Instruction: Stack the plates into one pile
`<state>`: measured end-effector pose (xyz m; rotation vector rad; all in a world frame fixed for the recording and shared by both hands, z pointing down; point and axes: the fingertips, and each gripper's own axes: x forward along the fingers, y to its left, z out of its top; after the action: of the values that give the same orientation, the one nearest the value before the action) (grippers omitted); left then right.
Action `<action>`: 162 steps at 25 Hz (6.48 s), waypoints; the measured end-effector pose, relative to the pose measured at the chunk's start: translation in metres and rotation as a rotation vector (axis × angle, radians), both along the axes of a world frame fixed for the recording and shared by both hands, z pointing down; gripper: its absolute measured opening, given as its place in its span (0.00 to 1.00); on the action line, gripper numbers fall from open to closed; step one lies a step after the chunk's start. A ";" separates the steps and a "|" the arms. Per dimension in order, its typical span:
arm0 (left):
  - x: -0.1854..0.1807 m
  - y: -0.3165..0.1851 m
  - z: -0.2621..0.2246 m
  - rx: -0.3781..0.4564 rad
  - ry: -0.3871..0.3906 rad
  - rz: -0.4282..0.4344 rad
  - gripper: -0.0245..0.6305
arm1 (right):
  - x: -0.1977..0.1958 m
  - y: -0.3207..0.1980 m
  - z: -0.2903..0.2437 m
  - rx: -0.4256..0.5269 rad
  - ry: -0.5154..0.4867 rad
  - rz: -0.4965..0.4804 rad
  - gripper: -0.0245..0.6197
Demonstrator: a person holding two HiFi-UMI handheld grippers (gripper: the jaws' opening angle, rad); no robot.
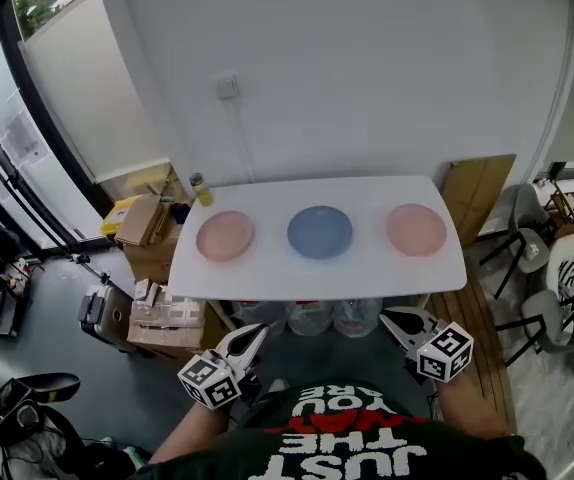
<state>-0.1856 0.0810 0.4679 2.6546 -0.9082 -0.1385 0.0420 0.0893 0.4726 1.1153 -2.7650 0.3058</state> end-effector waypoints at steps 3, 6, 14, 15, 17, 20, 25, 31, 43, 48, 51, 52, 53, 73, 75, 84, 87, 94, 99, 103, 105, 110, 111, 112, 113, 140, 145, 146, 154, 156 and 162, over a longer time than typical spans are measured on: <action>-0.012 -0.035 0.011 -0.008 0.005 -0.008 0.05 | -0.008 -0.034 0.007 -0.001 0.004 0.002 0.05; -0.025 -0.083 0.025 -0.012 0.019 0.016 0.05 | -0.024 -0.079 0.012 0.015 0.017 0.015 0.05; -0.047 -0.254 0.044 -0.049 0.006 0.181 0.05 | -0.069 -0.232 0.001 0.022 0.018 0.133 0.05; -0.045 -0.269 0.046 -0.053 -0.002 0.211 0.05 | -0.070 -0.248 0.000 0.021 0.023 0.150 0.05; -0.041 -0.295 0.053 -0.071 -0.018 0.259 0.05 | -0.071 -0.276 -0.002 0.017 0.018 0.186 0.05; -0.030 -0.322 0.065 -0.099 -0.041 0.300 0.05 | -0.068 -0.304 0.000 0.000 0.014 0.210 0.05; 0.006 -0.352 0.090 -0.165 -0.072 0.298 0.05 | -0.045 -0.340 0.008 -0.022 0.011 0.180 0.05; 0.042 -0.369 0.154 -0.346 -0.186 0.187 0.05 | -0.022 -0.371 0.028 -0.070 -0.003 0.069 0.05; 0.050 -0.407 0.313 -0.938 -0.291 -0.049 0.26 | 0.013 -0.391 0.064 -0.140 0.008 0.057 0.05; 0.061 -0.411 0.333 -1.046 -0.226 -0.070 0.15 | 0.023 -0.383 0.071 -0.167 0.018 0.088 0.05; 0.062 -0.420 0.332 -1.108 -0.104 -0.131 0.09 | 0.029 -0.379 0.073 -0.179 0.022 0.105 0.05; 0.061 -0.421 0.330 -1.113 -0.080 -0.140 0.08 | 0.029 -0.378 0.072 -0.182 0.025 0.105 0.05; 0.061 -0.422 0.327 -1.112 -0.064 -0.144 0.08 | 0.029 -0.377 0.071 -0.183 0.028 0.102 0.05; -0.282 -0.430 0.278 -1.039 0.215 -0.846 0.08 | -0.154 -0.440 0.064 -0.118 0.039 -0.268 0.05; -0.298 -0.423 0.290 -1.066 0.204 -0.876 0.08 | -0.165 -0.440 0.067 -0.123 0.048 -0.285 0.05; -0.303 -0.418 0.312 -1.083 -0.102 -0.775 0.11 | -0.159 -0.434 0.070 -0.145 0.068 -0.252 0.05; -0.297 -0.421 0.309 -1.035 -0.229 -0.723 0.25 | -0.150 -0.432 0.071 -0.147 0.065 -0.233 0.05; -0.297 -0.408 0.276 -0.841 -0.311 -0.743 0.47 | -0.129 -0.430 0.056 -0.114 0.039 -0.225 0.05; -0.283 -0.375 0.209 -0.610 -0.259 -0.799 0.46 | -0.106 -0.425 0.043 -0.075 0.003 -0.263 0.05; -0.252 -0.346 0.160 -0.458 -0.226 -0.777 0.35 | -0.094 -0.423 0.044 -0.068 -0.020 -0.295 0.05; -0.249 -0.340 0.140 -0.393 -0.196 -0.770 0.18 | -0.099 -0.428 0.042 -0.057 -0.027 -0.292 0.05; -0.289 -0.352 0.111 -0.271 -0.108 -0.678 0.05 | -0.153 -0.426 0.032 -0.003 -0.042 -0.235 0.05; -0.301 -0.358 0.109 -0.251 -0.099 -0.642 0.05 | -0.170 -0.424 0.031 0.007 -0.035 -0.217 0.05; -0.314 -0.364 0.108 -0.232 -0.095 -0.601 0.05 | -0.189 -0.423 0.031 0.016 -0.025 -0.197 0.05; -0.328 -0.368 0.107 -0.214 -0.094 -0.558 0.05 | -0.210 -0.423 0.032 0.021 -0.015 -0.173 0.05; -0.349 -0.413 0.233 -0.616 -0.182 -0.106 0.05 | -0.381 -0.342 0.082 -0.123 0.012 0.123 0.05; -0.314 -0.446 0.299 -0.859 -0.141 -0.071 0.27 | -0.375 -0.341 0.096 -0.154 0.017 0.128 0.05; -0.308 -0.447 0.309 -0.899 -0.137 -0.067 0.28 | -0.372 -0.338 0.099 -0.162 0.020 0.136 0.05; -0.299 -0.458 0.351 -1.144 0.018 -0.187 0.15 | -0.329 -0.307 0.108 -0.184 0.035 0.306 0.05; -0.296 -0.462 0.345 -1.154 0.034 -0.198 0.13 | -0.313 -0.303 0.106 -0.173 0.030 0.354 0.05; -0.201 -0.468 0.285 -1.118 0.053 -0.087 0.13 | -0.235 -0.275 0.085 -0.123 0.005 0.479 0.05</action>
<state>-0.3868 -0.3875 0.7532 1.5666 -0.7523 0.2223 -0.1931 -0.1852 0.5575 1.7258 -2.3995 0.5139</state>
